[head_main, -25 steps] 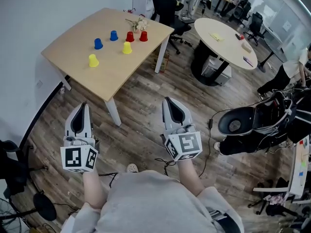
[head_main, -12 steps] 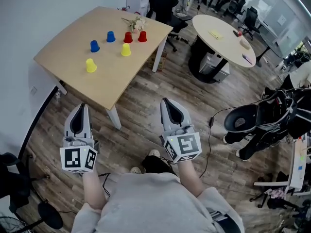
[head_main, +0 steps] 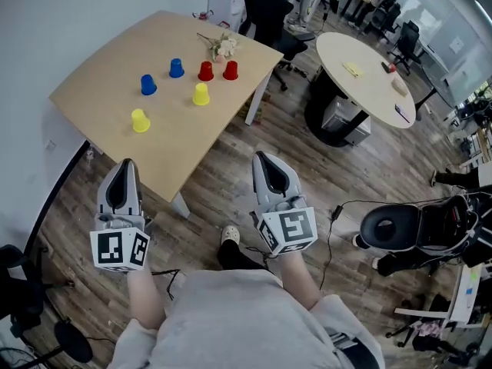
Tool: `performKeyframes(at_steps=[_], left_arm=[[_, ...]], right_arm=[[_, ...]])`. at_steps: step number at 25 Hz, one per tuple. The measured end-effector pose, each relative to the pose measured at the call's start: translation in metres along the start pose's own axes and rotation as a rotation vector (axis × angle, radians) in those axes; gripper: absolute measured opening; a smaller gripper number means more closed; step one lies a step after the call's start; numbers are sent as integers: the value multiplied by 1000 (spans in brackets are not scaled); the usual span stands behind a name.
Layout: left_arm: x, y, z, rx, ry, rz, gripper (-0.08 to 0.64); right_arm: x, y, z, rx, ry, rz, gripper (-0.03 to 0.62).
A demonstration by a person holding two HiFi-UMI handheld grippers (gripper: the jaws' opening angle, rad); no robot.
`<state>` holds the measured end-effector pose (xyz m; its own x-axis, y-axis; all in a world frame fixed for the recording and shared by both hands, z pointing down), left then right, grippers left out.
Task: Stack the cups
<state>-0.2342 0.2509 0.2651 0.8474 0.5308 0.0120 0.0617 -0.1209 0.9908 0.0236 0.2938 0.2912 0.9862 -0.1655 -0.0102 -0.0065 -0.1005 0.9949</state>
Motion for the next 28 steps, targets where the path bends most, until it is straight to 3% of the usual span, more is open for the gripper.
performKeyframes(at_steps=[7,15,22,28], left_arm=[[-8,-5,79,27,-36,-29,8],[-7,2,143,31,-87,-2,8],[-18,9,171,-2,-138,25,8],[-51,39,192,-63,-189,18,8]], right_arm=[[51,-6,79,15,-59,-7,12],[96,3,138,28,-119,-7,12],[104,15,174,19,-169,21,12],[105,33,206,-12,-190,28,12]])
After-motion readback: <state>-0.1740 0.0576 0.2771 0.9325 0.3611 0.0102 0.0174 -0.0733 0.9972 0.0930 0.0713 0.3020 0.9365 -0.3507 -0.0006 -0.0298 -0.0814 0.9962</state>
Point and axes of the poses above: the fingertips, and each gripper's own axes: z forward along the fingers, x to its right, y out of its underside, the point moved 1 cm from there along -z, backward along the fingers, and after that the axes turned 2 degrees about y, right-handed, at the moved point
